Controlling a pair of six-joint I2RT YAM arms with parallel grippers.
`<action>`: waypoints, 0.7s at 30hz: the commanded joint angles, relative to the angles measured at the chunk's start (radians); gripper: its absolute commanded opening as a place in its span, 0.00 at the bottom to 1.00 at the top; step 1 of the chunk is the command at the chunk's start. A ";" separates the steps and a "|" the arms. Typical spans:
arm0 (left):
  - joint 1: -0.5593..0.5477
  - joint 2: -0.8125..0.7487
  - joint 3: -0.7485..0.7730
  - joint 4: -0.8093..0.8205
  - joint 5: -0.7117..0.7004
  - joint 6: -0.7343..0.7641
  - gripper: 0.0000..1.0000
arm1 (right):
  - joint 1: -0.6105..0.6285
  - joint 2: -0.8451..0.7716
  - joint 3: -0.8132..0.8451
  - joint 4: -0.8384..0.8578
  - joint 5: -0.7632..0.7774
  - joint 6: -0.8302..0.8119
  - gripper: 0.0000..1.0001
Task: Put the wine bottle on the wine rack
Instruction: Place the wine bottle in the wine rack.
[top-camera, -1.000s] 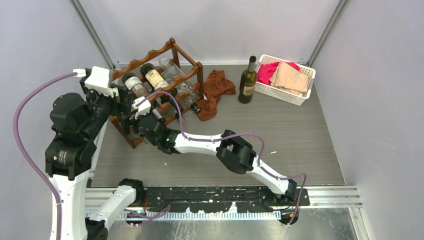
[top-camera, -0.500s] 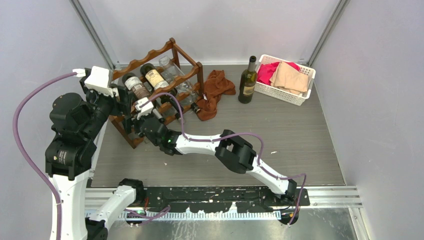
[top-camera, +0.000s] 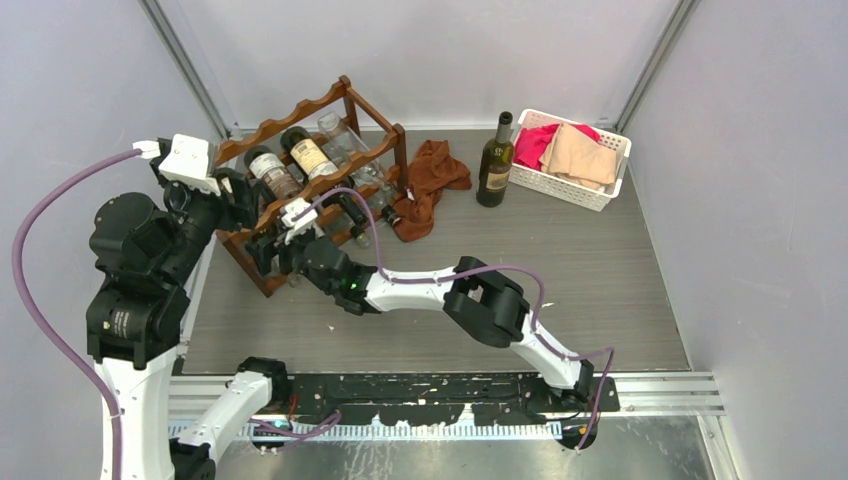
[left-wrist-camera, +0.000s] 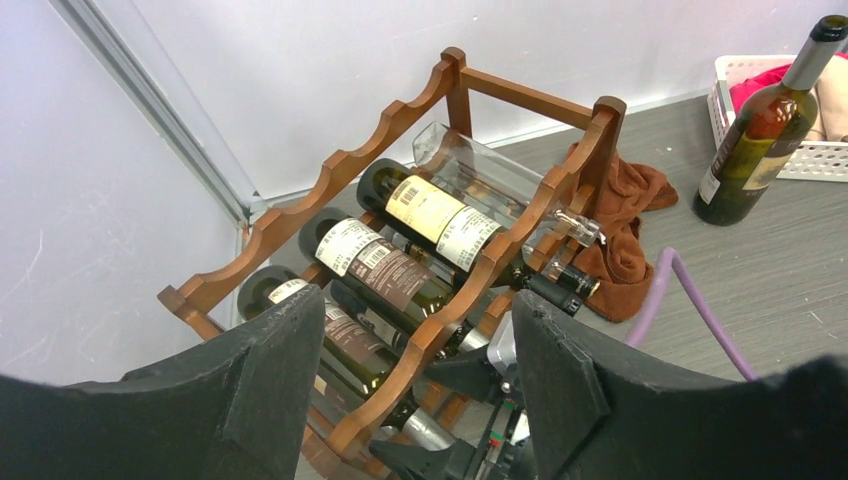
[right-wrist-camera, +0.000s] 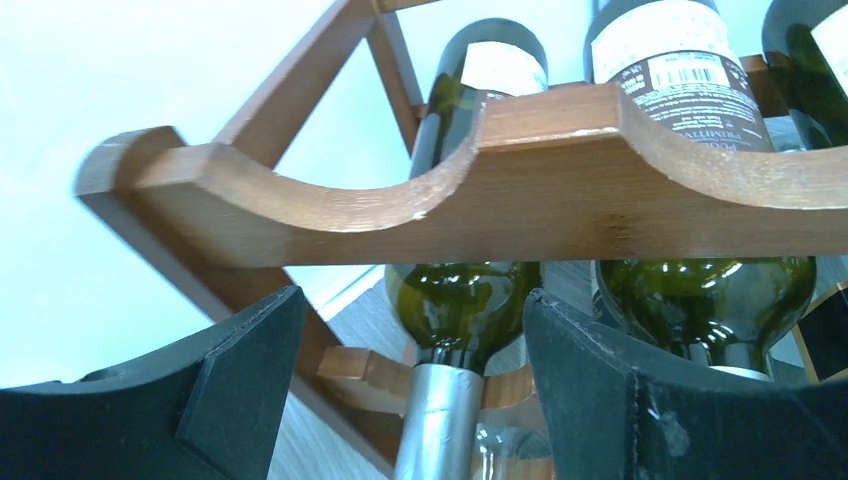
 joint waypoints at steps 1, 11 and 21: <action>-0.001 -0.017 0.005 0.077 0.002 -0.021 0.68 | 0.014 -0.135 -0.050 0.111 -0.055 -0.015 0.85; -0.001 -0.101 -0.129 0.197 -0.020 -0.102 0.70 | -0.022 -0.376 -0.359 0.101 -0.359 -0.036 0.86; -0.001 -0.071 -0.158 0.218 0.026 -0.332 0.92 | -0.234 -0.794 -0.583 -0.260 -0.751 -0.147 0.85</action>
